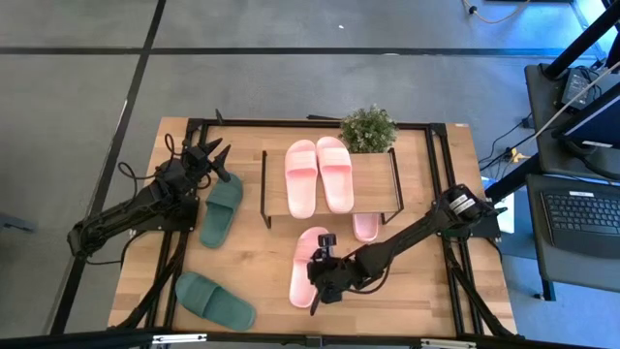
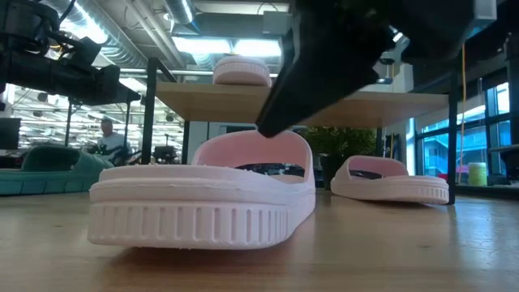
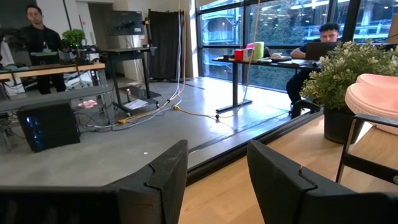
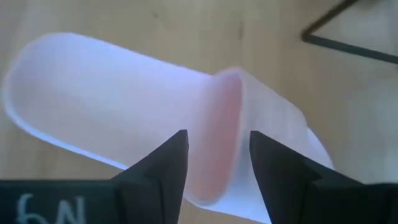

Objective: Pick and place slides into the shelf
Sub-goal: Put the pink slide under the shelf

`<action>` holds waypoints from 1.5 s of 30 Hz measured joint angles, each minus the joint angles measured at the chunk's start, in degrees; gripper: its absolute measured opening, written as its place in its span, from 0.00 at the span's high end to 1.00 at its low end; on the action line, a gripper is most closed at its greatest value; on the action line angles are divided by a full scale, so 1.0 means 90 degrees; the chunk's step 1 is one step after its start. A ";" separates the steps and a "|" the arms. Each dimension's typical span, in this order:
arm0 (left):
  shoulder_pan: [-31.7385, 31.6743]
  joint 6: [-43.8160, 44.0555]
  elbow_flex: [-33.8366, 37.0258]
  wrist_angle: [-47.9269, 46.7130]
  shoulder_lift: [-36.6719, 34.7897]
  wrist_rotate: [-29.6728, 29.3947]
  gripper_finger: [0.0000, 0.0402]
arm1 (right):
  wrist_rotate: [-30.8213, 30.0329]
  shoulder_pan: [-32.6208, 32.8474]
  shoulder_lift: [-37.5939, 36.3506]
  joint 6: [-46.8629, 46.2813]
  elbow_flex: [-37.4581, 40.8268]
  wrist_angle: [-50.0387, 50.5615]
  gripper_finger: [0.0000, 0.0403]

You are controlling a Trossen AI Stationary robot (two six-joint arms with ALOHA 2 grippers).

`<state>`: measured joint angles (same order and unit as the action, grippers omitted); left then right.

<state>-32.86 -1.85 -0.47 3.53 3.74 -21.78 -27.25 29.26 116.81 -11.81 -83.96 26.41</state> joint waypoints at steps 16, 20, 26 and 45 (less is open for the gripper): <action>-0.0002 -0.0002 0.0000 0.0000 0.0000 0.0000 0.60 | -0.0353 -0.0032 -0.0010 -0.0522 0.0000 0.0511 0.60; -0.0002 -0.0005 0.0000 0.0000 -0.0002 -0.0001 0.60 | -0.0366 -0.0137 0.0089 -0.0690 -0.0005 0.0641 0.60; -0.0001 -0.0013 -0.0001 0.0002 -0.0001 0.0000 0.60 | -0.0398 -0.0228 0.0238 -0.0852 -0.0013 0.0680 0.61; 0.0000 -0.0027 0.0000 0.0000 0.0000 0.0000 0.60 | -0.1848 0.0016 0.0272 -0.2459 -0.0654 0.2794 0.96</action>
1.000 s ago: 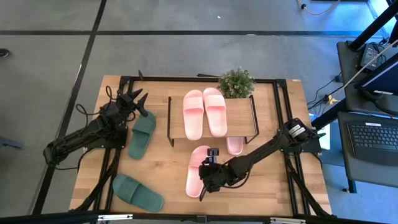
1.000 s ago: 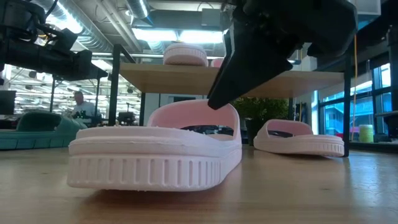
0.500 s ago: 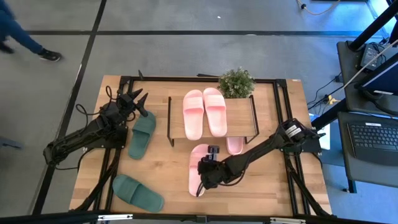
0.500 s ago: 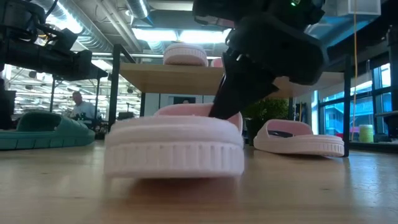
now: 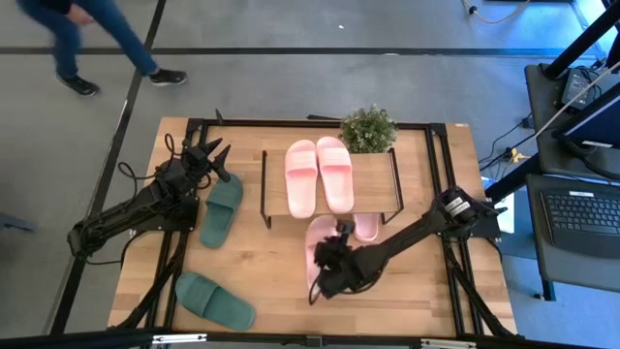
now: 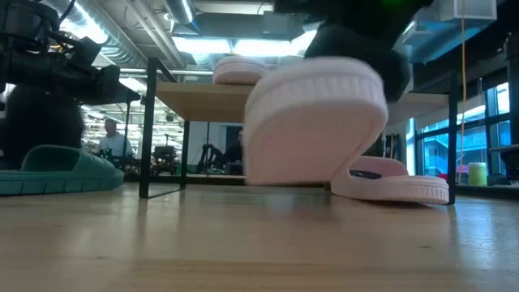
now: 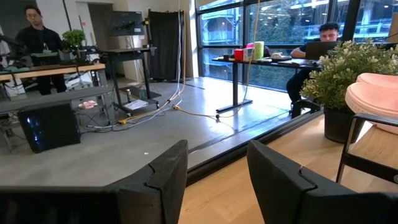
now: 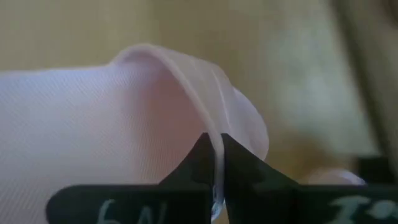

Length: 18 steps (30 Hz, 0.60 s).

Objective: Pick and place slides into the shelf
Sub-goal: Put the pink slide under the shelf

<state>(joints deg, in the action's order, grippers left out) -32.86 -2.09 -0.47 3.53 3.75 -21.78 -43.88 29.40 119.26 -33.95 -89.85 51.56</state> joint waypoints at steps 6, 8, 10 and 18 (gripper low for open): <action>0.0000 -0.0002 0.0000 0.0000 0.0000 0.0000 0.60 | -0.0500 0.0395 0.0000 -0.1283 -0.0306 0.1457 0.96; -0.0001 -0.0002 -0.0001 0.0000 -0.0001 -0.0001 0.60 | -0.0482 0.0456 0.0000 -0.1538 -0.0287 0.1638 0.96; 0.0000 -0.0002 0.0000 0.0000 0.0000 0.0000 0.60 | -0.0450 0.0481 0.0000 -0.1627 -0.0249 0.1688 0.96; -0.0002 -0.0002 0.0000 0.0000 0.0000 -0.0002 0.60 | -0.0499 0.0557 -0.0007 -0.1870 0.0014 0.1816 0.96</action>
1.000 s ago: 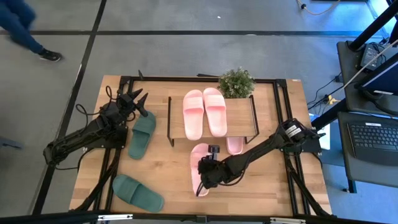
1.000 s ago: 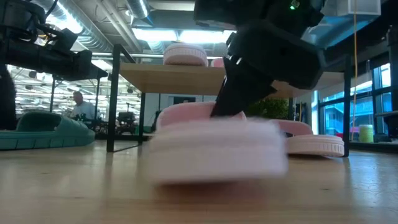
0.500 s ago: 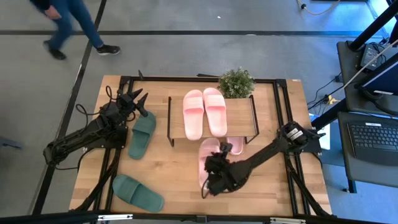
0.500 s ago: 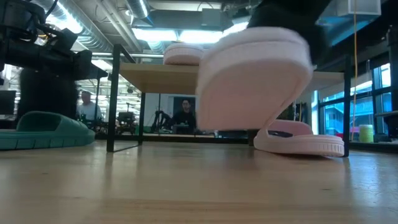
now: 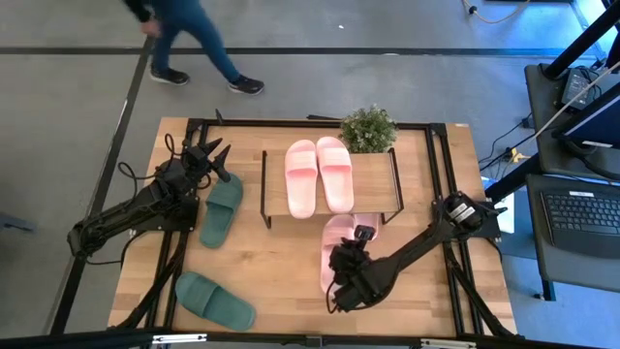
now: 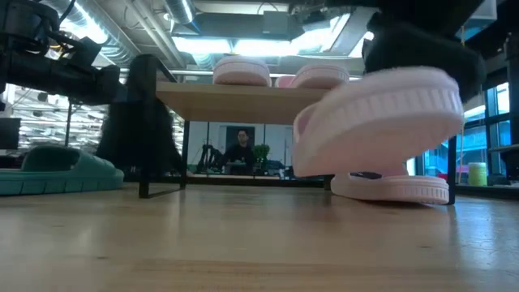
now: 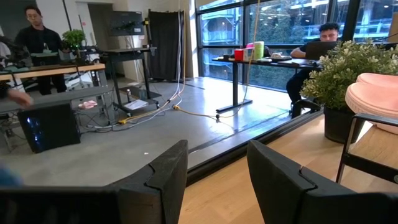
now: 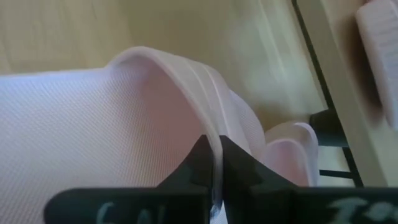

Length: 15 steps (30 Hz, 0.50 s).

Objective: Pick and place slides into the shelf
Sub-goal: Put the pink slide under the shelf

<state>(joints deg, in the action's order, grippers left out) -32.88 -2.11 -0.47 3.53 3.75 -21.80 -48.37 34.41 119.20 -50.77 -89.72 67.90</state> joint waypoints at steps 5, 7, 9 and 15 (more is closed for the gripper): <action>0.0002 0.0000 0.0000 0.0000 0.0000 0.0000 0.60 | -0.0089 -0.0007 0.0000 0.0001 0.0295 -0.0213 0.96; 0.0002 0.0000 -0.0001 0.0000 0.0000 0.0000 0.60 | -0.0183 -0.0007 0.0000 0.0007 0.0466 -0.0462 0.96; 0.0000 0.0000 0.0000 0.0000 -0.0001 0.0000 0.60 | -0.0279 -0.0007 0.0000 0.0023 0.0648 -0.0662 0.96; 0.0001 0.0000 0.0000 0.0000 0.0000 0.0000 0.60 | -0.0295 -0.0028 -0.0005 0.0013 0.1092 -0.1023 0.96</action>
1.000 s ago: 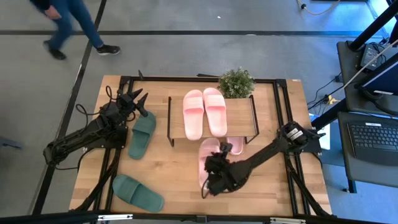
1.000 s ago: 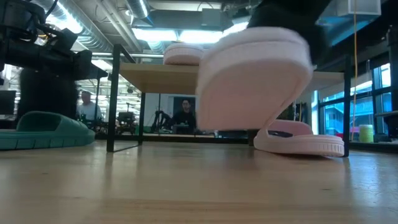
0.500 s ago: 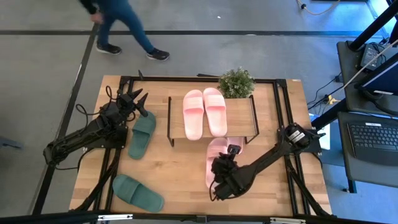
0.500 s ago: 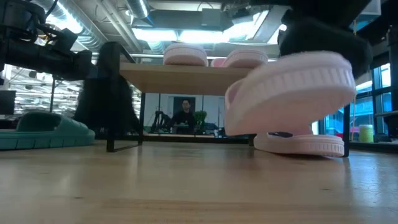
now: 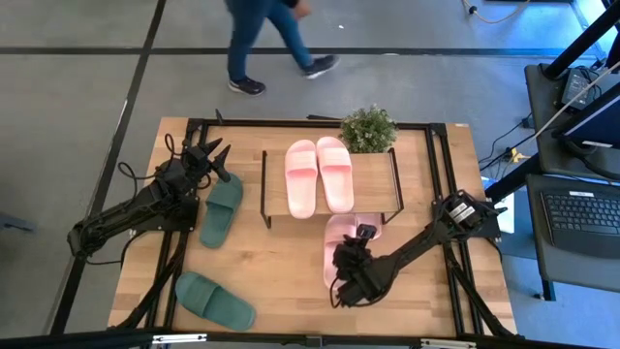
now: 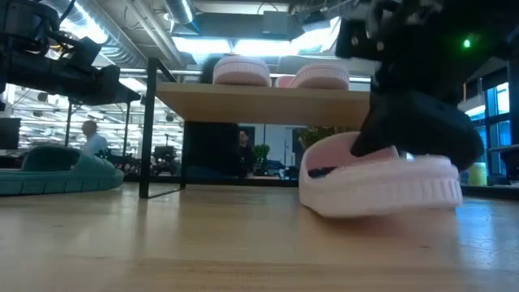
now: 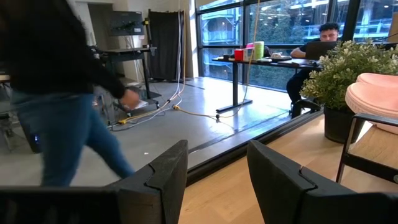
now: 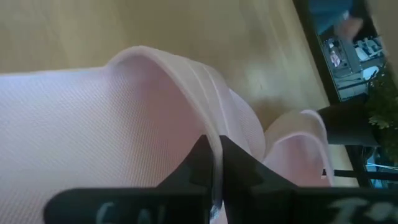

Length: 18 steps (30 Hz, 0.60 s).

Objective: Pick and place slides into the shelf
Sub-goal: Put the pink slide under the shelf

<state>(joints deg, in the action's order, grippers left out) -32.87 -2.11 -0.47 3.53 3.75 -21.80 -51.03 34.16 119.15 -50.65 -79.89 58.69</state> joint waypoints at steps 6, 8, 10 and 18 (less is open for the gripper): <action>0.0000 0.0000 0.0000 0.0000 0.0000 0.0000 0.60 | -0.0022 -0.0035 -0.0002 0.0017 0.0206 -0.0163 0.93; 0.0001 0.0000 0.0000 0.0000 0.0000 0.0000 0.60 | -0.0022 -0.0038 -0.0005 0.0058 0.0206 -0.0167 0.89; -0.0001 -0.0002 0.0000 0.0000 0.0000 0.0000 0.60 | -0.0015 -0.0039 -0.0007 0.0283 0.0206 -0.0173 0.86; -0.0001 0.0000 0.0000 0.0000 -0.0002 0.0000 0.60 | 0.0000 -0.0045 -0.0007 0.0658 0.0206 -0.0257 0.74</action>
<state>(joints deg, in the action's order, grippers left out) -32.88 -2.11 -0.47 3.53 3.73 -21.80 -51.03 33.76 119.09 -44.73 -78.04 56.38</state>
